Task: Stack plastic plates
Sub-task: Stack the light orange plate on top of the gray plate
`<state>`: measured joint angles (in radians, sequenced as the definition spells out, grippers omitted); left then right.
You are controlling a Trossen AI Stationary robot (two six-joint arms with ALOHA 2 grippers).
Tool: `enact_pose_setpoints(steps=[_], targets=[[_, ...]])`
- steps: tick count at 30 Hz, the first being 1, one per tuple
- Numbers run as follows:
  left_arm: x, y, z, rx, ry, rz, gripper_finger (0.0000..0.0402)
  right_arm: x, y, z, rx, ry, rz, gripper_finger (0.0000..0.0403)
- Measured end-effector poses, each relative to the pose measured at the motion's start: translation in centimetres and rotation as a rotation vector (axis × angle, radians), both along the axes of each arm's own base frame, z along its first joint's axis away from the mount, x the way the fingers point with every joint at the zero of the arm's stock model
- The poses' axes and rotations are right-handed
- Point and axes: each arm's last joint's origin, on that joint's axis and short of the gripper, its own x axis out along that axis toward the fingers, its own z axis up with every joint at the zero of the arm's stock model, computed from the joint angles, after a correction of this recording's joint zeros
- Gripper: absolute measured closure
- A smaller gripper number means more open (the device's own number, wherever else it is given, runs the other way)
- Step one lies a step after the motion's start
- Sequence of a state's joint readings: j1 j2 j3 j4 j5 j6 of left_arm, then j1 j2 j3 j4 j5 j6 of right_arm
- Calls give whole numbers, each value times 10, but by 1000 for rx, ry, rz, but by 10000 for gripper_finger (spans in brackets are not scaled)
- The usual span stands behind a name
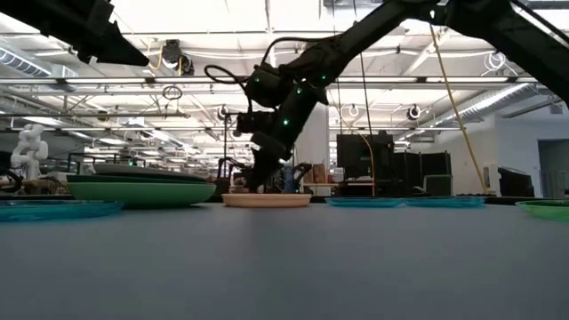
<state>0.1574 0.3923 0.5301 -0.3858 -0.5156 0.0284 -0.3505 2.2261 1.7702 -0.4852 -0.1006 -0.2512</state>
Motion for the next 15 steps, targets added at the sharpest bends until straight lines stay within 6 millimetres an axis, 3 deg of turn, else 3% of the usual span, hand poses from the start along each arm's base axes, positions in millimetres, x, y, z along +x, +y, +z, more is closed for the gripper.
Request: enact_pose_setpoints(steps=[5,12,15], targets=[[0,0,0,0,0,0,339,0,3,1,-4,12,-22,286],[0,0,0,8,7,-2,339,3,27,1,13,54,2,286],[0,0,0,9,8,-3,339,4,28,-3,-54,80,-59,287]])
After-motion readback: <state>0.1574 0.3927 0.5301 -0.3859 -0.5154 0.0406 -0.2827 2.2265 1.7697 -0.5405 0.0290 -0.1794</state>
